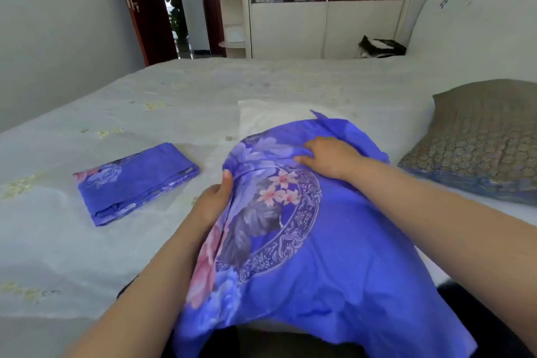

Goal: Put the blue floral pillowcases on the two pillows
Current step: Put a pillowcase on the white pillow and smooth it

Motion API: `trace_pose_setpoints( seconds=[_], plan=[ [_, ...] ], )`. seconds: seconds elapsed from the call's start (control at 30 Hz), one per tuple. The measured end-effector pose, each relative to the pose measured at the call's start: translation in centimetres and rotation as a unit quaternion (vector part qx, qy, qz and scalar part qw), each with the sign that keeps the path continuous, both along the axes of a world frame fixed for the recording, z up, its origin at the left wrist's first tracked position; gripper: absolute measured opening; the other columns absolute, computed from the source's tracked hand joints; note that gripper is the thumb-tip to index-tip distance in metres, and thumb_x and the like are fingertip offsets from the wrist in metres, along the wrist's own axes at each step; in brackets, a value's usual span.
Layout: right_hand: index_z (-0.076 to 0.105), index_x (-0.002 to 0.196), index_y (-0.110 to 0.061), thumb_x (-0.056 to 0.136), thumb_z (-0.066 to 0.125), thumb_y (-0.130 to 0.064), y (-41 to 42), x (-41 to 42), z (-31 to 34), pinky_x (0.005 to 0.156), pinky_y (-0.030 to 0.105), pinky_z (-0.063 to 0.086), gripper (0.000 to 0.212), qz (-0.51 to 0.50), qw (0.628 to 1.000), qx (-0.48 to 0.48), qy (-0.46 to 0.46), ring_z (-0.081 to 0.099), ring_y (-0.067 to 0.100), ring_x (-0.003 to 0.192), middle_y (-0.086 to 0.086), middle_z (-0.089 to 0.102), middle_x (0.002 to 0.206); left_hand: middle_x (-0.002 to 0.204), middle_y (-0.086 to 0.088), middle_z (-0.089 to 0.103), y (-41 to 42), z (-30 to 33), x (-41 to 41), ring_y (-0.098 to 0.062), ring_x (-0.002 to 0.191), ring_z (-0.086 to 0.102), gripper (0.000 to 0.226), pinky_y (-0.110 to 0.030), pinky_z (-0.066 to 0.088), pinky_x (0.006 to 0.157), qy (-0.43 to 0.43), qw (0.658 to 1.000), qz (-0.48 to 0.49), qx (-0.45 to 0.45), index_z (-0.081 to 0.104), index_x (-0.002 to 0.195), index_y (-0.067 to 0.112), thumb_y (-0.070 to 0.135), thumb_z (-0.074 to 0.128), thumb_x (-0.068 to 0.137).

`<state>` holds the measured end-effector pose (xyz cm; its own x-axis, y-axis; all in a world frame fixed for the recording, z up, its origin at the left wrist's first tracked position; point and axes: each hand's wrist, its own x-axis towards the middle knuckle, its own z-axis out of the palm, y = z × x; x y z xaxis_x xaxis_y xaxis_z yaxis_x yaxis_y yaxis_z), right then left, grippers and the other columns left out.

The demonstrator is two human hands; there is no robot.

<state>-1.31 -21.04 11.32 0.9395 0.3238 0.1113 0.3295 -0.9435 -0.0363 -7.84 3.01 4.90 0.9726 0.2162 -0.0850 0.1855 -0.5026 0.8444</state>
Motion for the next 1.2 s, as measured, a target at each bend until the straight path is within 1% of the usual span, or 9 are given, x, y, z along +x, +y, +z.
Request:
trace_pose_setpoints(
  seconds=[0.2, 0.37, 0.5, 0.63, 0.77, 0.87, 0.97, 1.1, 1.2],
  plan=[
    [0.060, 0.106, -0.014, 0.098, 0.043, -0.037, 2.0, 0.9, 1.0, 0.071, 0.035, 0.041, 0.030, 0.074, 0.993, 0.066, -0.063, 0.057, 0.030, 0.103, 0.008, 0.064, 0.110, 0.054, -0.006, 0.037, -0.6, 1.6, 3.0, -0.026, 0.060, 0.043, 0.050, -0.032, 0.027, 0.052, -0.030, 0.982, -0.039, 0.181, 0.033, 0.056, 0.014, 0.042, 0.046, 0.095],
    [0.058, 0.112, -0.018, 0.097, 0.044, -0.036, 2.5, 4.4, 4.6, 0.076, 0.035, 0.042, 0.028, 0.132, 0.980, -0.072, -0.130, 0.058, 0.030, 0.105, 0.009, 0.062, 0.113, 0.099, -0.018, 0.064, -1.8, -0.1, 4.4, -0.036, 0.093, 0.060, 0.027, -0.035, 0.038, 0.067, -0.083, 0.949, 0.049, 0.302, 0.051, 0.110, 0.012, 0.032, 0.039, 0.096],
    [0.057, 0.119, -0.016, 0.096, 0.044, -0.039, -2.1, 8.8, 4.6, 0.091, 0.039, 0.036, 0.035, -0.047, 0.975, -0.125, -0.178, 0.050, 0.032, 0.113, 0.013, 0.055, 0.120, 0.097, -0.021, 0.062, 0.9, -2.1, 5.3, -0.037, 0.088, 0.059, 0.019, -0.035, 0.035, 0.062, -0.089, 0.938, 0.063, 0.329, 0.041, 0.094, 0.012, 0.030, 0.036, 0.099],
    [0.040, 0.138, -0.022, 0.086, 0.053, -0.058, -4.1, 8.8, 0.4, 0.105, 0.047, 0.028, 0.065, -0.099, 0.990, 0.012, -0.103, 0.039, 0.030, 0.128, 0.008, 0.036, 0.142, 0.111, -0.015, 0.060, 3.4, -3.0, 7.8, -0.032, 0.102, 0.057, 0.025, -0.035, 0.044, 0.078, 0.056, 0.910, -0.005, 0.412, 0.050, 0.108, 0.014, 0.034, 0.041, 0.096],
    [0.031, 0.143, -0.018, 0.075, 0.065, -0.061, -9.4, 7.9, 3.1, 0.106, 0.044, 0.038, 0.087, -0.178, 0.925, 0.217, 0.255, 0.048, 0.027, 0.126, 0.004, 0.043, 0.143, 0.121, -0.015, 0.054, 2.5, 1.0, 10.5, -0.036, 0.113, 0.050, 0.034, -0.043, 0.045, 0.087, -0.029, 0.897, 0.026, 0.441, 0.048, 0.124, 0.010, 0.020, 0.048, 0.091],
    [0.055, 0.124, -0.007, 0.080, 0.073, -0.021, -12.5, 6.9, 3.8, 0.094, 0.046, 0.050, 0.050, -0.154, 0.844, 0.251, 0.448, 0.066, 0.031, 0.101, 0.011, 0.069, 0.112, 0.122, -0.016, 0.057, -0.7, 4.8, 12.7, -0.036, 0.116, 0.046, 0.039, -0.044, 0.043, 0.090, -0.143, 0.902, 0.013, 0.408, 0.055, 0.123, 0.011, 0.037, 0.043, 0.096],
    [0.060, 0.114, -0.003, 0.080, 0.065, 0.003, -12.7, 7.1, 4.4, 0.087, 0.041, 0.053, 0.035, -0.133, 0.869, 0.141, 0.456, 0.069, 0.029, 0.092, 0.013, 0.071, 0.106, 0.126, -0.010, 0.056, -4.9, 6.4, 14.6, -0.031, 0.124, 0.042, 0.057, -0.040, 0.039, 0.096, -0.109, 0.912, -0.157, 0.364, 0.050, 0.129, 0.016, 0.058, 0.042, 0.091],
    [0.063, 0.092, -0.018, 0.079, 0.068, -0.001, -11.0, 8.0, 6.3, 0.068, 0.027, 0.048, 0.022, -0.106, 0.912, -0.042, 0.393, 0.064, 0.008, 0.066, -0.008, 0.070, 0.076, 0.089, 0.002, 0.054, -7.3, 7.4, 15.4, -0.018, 0.083, 0.051, 0.045, -0.030, 0.038, 0.070, -0.018, 0.916, -0.323, 0.238, 0.053, 0.095, 0.013, 0.055, 0.063, 0.081],
    [0.064, 0.094, -0.027, 0.080, 0.072, -0.023, -10.5, 8.8, 7.5, 0.088, 0.030, 0.044, 0.017, -0.131, 0.877, -0.102, 0.451, 0.062, 0.004, 0.087, -0.014, 0.070, 0.084, 0.072, 0.006, 0.060, -6.1, 9.4, 15.4, -0.010, 0.063, 0.053, 0.034, -0.024, 0.041, 0.059, 0.013, 0.908, -0.404, 0.108, 0.057, 0.081, 0.013, 0.041, 0.075, 0.075]
  ],
)
